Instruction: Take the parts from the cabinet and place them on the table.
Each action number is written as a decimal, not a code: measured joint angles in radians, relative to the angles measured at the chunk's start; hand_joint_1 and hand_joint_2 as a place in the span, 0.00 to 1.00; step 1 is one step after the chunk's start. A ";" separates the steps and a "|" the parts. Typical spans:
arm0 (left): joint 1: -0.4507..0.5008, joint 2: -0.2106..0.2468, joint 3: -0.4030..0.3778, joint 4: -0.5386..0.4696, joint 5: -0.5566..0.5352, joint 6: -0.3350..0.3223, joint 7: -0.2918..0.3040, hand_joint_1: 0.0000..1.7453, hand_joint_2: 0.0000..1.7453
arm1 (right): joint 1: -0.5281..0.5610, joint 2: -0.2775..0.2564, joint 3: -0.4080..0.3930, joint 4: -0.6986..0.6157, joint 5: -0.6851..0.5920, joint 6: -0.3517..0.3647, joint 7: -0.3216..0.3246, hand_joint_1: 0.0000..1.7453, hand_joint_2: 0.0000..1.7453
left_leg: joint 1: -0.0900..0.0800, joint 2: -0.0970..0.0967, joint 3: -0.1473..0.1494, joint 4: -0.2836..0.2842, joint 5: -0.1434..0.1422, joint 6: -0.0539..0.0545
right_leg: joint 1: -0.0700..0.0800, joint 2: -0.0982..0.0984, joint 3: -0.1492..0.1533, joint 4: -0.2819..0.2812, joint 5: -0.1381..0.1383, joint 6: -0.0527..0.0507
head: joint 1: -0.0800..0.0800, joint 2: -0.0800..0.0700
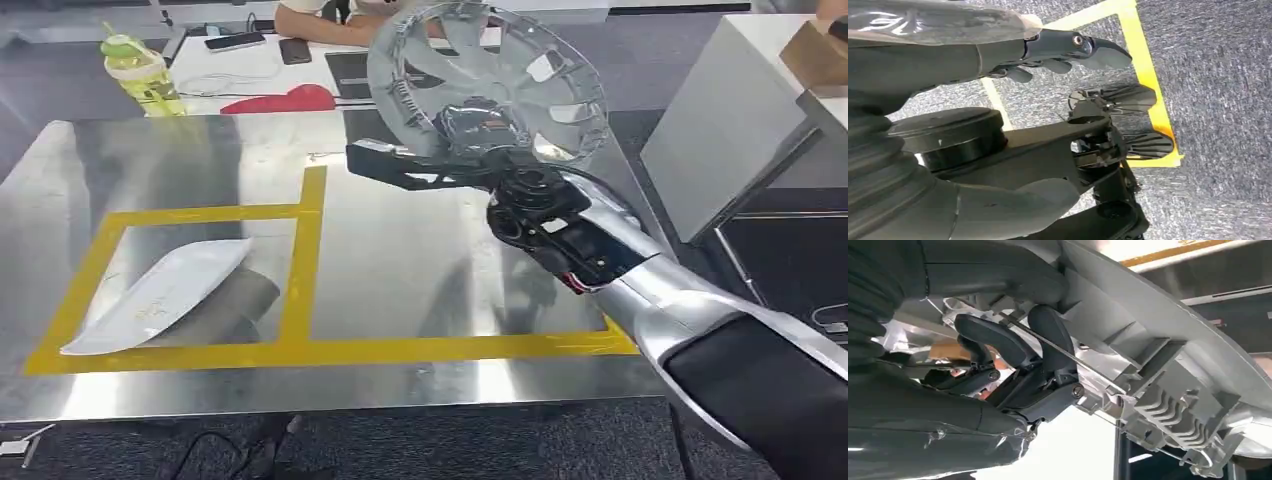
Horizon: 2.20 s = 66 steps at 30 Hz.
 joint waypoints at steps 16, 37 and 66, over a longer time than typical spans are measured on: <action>-0.004 0.002 0.000 0.000 -0.002 0.000 0.005 0.00 1.00 | 0.001 -0.004 0.085 0.009 0.225 0.013 0.084 1.00 1.00 | 0.000 0.000 0.000 0.000 0.000 0.000 | 0.000 0.000 0.000 0.000 0.000 0.000 | 0.000 0.000; -0.006 0.003 0.000 0.000 -0.004 -0.007 0.008 0.00 1.00 | 0.005 -0.013 0.141 0.009 0.271 0.044 0.092 1.00 1.00 | 0.000 0.000 0.000 0.000 0.000 0.000 | 0.000 0.000 0.000 0.000 0.000 0.000 | 0.000 0.000; 0.050 0.032 0.010 0.000 0.063 0.003 -0.060 0.00 1.00 | 0.386 -0.324 0.041 -0.660 0.325 0.357 0.233 1.00 1.00 | -0.001 0.000 0.001 0.000 -0.002 0.001 | 0.001 0.000 0.001 -0.002 -0.002 0.001 | 0.001 0.000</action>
